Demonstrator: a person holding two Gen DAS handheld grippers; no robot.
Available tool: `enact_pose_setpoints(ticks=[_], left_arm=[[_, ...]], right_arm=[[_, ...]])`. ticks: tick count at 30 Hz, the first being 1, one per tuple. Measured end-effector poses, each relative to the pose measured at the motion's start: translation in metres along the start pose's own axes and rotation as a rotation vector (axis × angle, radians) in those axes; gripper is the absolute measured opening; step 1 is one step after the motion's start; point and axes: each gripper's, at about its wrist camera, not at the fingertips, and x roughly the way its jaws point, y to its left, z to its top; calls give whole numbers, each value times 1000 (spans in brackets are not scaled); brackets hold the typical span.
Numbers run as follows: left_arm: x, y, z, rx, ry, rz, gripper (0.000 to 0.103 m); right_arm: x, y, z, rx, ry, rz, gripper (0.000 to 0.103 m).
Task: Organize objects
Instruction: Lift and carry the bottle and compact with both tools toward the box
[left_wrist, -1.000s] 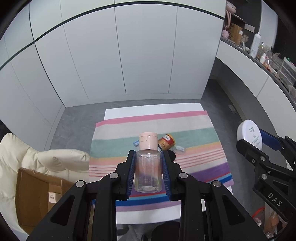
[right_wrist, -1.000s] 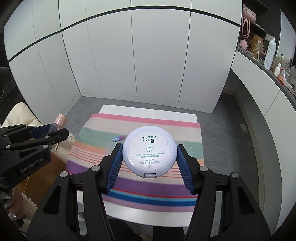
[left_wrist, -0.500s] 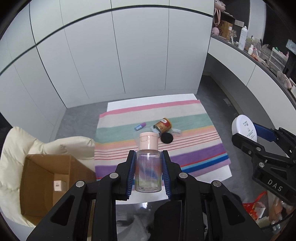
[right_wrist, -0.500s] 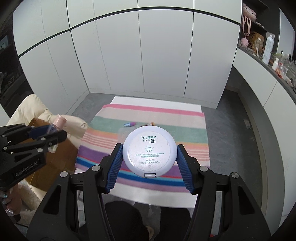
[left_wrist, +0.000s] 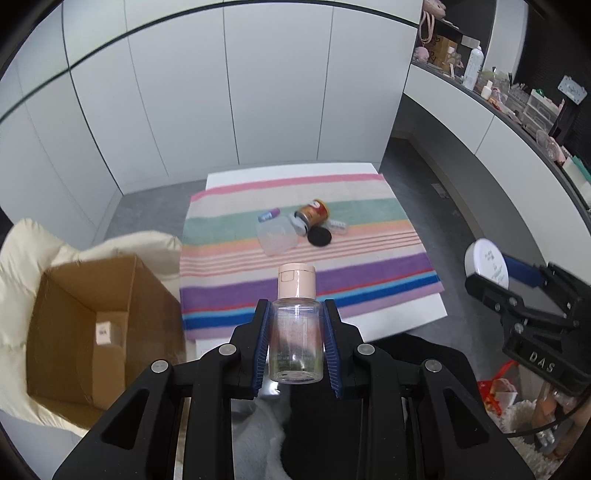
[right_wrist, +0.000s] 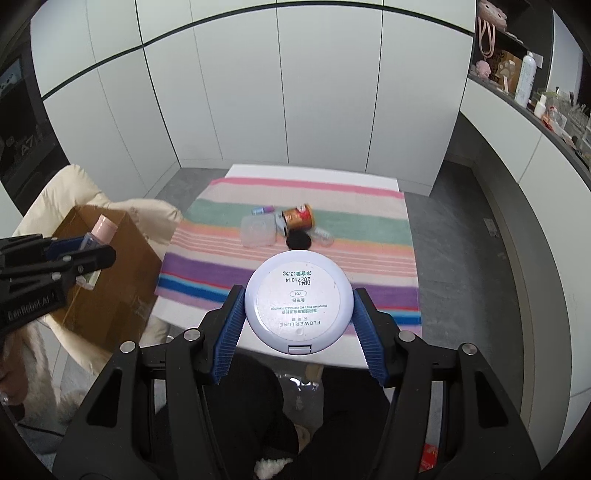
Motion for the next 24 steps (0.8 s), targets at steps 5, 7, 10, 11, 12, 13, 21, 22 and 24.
enact_pose_setpoints(ticks=[5,7,10,11,12,13,21,22,24], left_arm=[[1,1,-11,14,14,-2,28],[1,4,-14,16,18,-13,28],[3,8,-16,17,19,-10,28],[4,9,-17,18,17,-7,28],[5,11,-17,19,15,-4,28],[6,12,-16,18,14,-1,28],[13,31,-16,-11,-5,13,28],[13,33,-16,-15,-2,11,28],[13,36,-19,-23,0,16,28]], right_arm=[[-8,3,-22,1,26,10,60],[-10,5,-28,-5,34,7,60],[-10,7,-31,-9,42,5,60],[-9,8,-31,-10,45,5,60],[-9,8,-31,-11,44,4,60],[-9,8,-31,-11,43,1,60],[3,20,-16,-36,46,-4,60],[5,24,-14,-43,46,-1,60],[8,30,-11,-55,45,6,60]])
